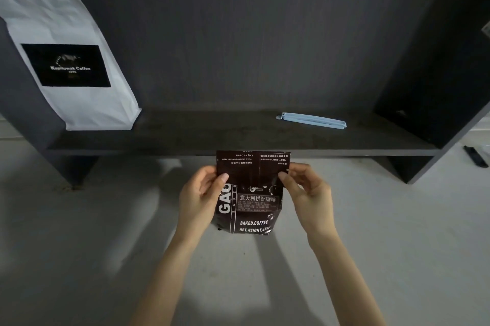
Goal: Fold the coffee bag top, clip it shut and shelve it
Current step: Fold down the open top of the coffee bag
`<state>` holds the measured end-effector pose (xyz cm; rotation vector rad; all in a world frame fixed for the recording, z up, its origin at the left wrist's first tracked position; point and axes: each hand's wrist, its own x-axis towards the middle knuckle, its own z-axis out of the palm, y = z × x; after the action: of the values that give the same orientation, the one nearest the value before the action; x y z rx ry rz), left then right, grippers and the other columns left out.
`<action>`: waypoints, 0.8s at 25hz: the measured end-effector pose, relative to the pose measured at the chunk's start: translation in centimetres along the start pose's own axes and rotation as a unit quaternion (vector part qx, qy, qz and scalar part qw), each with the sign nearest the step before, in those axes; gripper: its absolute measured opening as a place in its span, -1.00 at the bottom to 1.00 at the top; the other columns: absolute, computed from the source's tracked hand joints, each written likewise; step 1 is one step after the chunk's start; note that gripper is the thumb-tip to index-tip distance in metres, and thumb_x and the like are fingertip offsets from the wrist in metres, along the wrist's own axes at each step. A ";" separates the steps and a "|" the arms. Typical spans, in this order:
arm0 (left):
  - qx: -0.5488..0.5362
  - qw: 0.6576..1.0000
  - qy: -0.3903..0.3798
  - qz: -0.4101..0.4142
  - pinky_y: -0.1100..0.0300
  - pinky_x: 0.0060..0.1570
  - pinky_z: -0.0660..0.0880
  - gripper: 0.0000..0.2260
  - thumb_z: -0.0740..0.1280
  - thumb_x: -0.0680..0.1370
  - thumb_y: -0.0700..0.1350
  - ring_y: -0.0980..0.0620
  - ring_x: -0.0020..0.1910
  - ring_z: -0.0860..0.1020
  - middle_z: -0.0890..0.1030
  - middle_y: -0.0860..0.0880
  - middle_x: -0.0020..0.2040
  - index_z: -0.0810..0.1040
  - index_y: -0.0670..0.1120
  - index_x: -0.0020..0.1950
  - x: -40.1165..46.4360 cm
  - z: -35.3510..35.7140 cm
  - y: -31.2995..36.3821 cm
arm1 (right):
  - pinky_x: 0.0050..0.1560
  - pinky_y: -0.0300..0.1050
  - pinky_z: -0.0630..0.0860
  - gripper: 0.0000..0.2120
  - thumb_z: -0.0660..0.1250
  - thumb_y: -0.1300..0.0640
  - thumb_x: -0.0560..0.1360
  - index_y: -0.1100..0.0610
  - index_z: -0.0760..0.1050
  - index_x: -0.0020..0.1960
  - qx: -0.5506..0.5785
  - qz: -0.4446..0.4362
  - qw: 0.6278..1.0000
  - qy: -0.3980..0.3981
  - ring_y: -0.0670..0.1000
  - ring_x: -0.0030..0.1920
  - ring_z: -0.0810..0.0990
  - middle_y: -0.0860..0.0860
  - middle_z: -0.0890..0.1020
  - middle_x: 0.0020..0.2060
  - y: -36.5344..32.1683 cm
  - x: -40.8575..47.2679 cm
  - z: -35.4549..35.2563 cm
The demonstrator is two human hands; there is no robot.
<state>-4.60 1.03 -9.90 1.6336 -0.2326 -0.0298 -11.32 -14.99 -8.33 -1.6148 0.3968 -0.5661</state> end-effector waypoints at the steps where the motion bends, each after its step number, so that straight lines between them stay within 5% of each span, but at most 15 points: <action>1: -0.001 1.000 -0.001 0.003 0.43 -0.07 0.47 -0.87 0.31 0.47 -0.17 0.31 -0.16 0.58 0.62 0.07 -0.11 0.49 0.08 -0.16 0.1 0.1 0.0 | -0.14 -0.26 0.55 -0.83 0.35 0.23 0.40 -0.05 0.53 -0.20 -0.007 0.000 1.000 -0.005 -0.13 -0.20 0.60 -0.04 0.63 -0.27 0.0 0.3 0.0; 4: 0.001 1.000 0.006 0.006 0.43 -0.10 0.48 -0.84 0.31 0.47 -0.18 0.33 -0.18 0.58 0.62 0.13 -0.13 0.50 0.10 -0.19 0.6 0.0 -0.1 | -0.03 -0.08 0.54 -0.84 0.34 0.18 0.42 -0.09 0.54 -0.20 -0.058 -0.010 0.996 -0.060 -0.03 -0.14 0.63 0.02 0.66 -0.21 -0.8 1.3 -0.6; 6: 0.004 1.000 0.004 0.006 0.44 -0.12 0.47 -0.84 0.30 0.47 -0.18 0.33 -0.19 0.58 0.62 0.13 -0.14 0.50 0.10 -0.19 0.8 -0.3 -0.2 | -0.02 -0.22 0.49 -0.84 0.27 0.13 0.47 -0.09 0.55 -0.19 -0.102 -0.041 0.990 -0.092 -0.08 -0.11 0.62 -0.06 0.67 -0.19 -1.5 2.5 -1.4; 9: 0.009 1.000 -0.008 0.010 0.50 -0.16 0.46 -0.86 0.29 0.48 -0.20 0.35 -0.21 0.57 0.61 0.11 -0.14 0.50 0.05 -0.16 0.8 -0.3 0.0 | -0.16 -0.41 0.40 -0.83 0.22 0.17 0.49 0.05 0.58 -0.04 -0.233 -0.098 0.967 -0.014 -0.05 -0.10 0.58 -0.04 0.65 -0.11 -2.3 5.5 -2.9; 13: 0.018 1.000 -0.010 0.004 0.51 -0.19 0.46 -0.88 0.28 0.49 -0.19 0.34 -0.22 0.57 0.62 0.08 -0.13 0.49 0.04 -0.14 0.8 -0.2 0.2 | 0.29 0.11 0.30 -0.64 0.17 0.26 0.48 0.12 0.38 0.27 -0.437 -0.148 0.887 0.007 0.18 0.29 0.41 0.14 0.46 0.30 -1.7 9.7 -4.4; 16: 0.034 0.999 0.000 0.005 0.53 -0.21 0.44 -0.85 0.28 0.49 -0.18 0.37 -0.22 0.56 0.61 0.09 -0.14 0.47 0.09 -0.16 0.8 -0.2 0.1 | 0.45 0.11 0.00 -0.55 0.07 0.24 0.54 0.10 0.14 0.41 -0.517 -0.099 0.849 -0.050 0.08 0.48 0.07 0.09 0.19 0.47 -1.0 11.6 -5.1; 20: 0.034 0.999 0.002 0.000 0.55 -0.23 0.43 -0.85 0.27 0.49 -0.18 0.38 -0.23 0.56 0.60 0.11 -0.14 0.47 0.08 -0.17 0.7 -0.1 0.3 | 0.46 0.11 -0.05 -0.59 0.02 0.20 0.56 0.11 0.14 0.40 -0.552 -0.057 0.828 -0.075 0.06 0.47 0.12 0.05 0.22 0.46 0.0 11.9 -5.5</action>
<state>-3.99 1.02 -9.51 1.7020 -0.2336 -0.0183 -4.76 -26.17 -6.42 -2.7984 0.5591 -0.2680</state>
